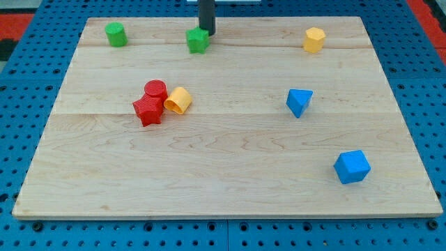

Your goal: Slightly move the green star towards down

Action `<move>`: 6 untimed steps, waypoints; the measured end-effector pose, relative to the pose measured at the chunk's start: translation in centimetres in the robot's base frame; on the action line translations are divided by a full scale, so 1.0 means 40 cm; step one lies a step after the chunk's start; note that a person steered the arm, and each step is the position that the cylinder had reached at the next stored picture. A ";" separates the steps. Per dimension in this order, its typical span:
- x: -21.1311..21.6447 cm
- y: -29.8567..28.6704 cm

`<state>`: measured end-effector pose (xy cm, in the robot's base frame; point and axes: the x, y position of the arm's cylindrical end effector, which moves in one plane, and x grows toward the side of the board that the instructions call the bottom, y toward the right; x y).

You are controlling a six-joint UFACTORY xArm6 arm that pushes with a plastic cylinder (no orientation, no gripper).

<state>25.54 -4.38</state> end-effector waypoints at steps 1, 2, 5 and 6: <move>0.084 -0.111; 0.015 -0.176; 0.162 -0.164; 0.188 -0.177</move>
